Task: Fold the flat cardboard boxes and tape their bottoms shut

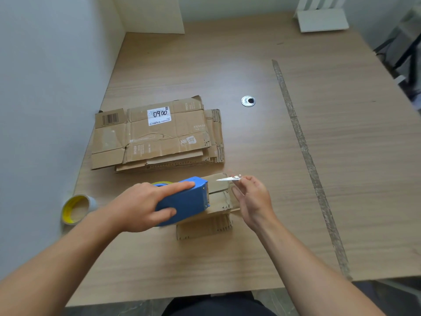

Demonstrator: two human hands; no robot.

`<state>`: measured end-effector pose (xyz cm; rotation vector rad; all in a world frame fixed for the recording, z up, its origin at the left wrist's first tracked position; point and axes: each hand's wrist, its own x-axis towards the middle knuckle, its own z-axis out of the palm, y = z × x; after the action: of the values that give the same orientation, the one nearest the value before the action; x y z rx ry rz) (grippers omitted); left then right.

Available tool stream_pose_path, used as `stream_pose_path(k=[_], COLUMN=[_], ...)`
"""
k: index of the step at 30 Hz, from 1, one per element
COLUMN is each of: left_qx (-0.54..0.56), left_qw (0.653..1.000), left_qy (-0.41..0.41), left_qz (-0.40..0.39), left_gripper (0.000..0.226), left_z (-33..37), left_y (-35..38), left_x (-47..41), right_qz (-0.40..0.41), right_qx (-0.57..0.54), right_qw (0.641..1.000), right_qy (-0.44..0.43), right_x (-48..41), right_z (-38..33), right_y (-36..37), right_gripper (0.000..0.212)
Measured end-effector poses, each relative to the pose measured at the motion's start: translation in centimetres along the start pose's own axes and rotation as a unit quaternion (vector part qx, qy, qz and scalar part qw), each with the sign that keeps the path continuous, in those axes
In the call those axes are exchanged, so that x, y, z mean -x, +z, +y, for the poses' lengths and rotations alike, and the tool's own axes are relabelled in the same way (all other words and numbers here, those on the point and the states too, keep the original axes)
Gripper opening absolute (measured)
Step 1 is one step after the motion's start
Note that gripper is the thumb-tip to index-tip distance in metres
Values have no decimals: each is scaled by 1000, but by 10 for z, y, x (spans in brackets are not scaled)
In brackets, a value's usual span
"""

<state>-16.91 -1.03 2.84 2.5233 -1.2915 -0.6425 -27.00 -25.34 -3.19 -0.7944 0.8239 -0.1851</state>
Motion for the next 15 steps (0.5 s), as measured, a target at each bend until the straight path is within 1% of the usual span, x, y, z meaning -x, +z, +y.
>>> stream_pose_path(k=[4,8,10,12,15], left_qx=[-13,-26,-32,-30,-24], left_qw=[1000,999,999,999,999], left_qy=[1,-7,-9,-13,-22], left_qz=[-13,-23,-27,-30,-41], left_gripper=[64,65,64,64,65], left_z=[6,7,9,10,11], left_y=[-5,-5,-6,-8,-9], left_x=[-9,-11,-14,-16,-14], right_qz=[31,48,39,20,1], right_qx=[90,188,196,174,172], right_qw=[995,981,979,983,984], right_qy=[-3,22,38,50,54], right_x=[1,-5,-6,-5,-2], right_z=[1,2,0,-2,1], right_y=[-15,-30,-31,-30,-28], right_gripper=[21,18,18,14,18])
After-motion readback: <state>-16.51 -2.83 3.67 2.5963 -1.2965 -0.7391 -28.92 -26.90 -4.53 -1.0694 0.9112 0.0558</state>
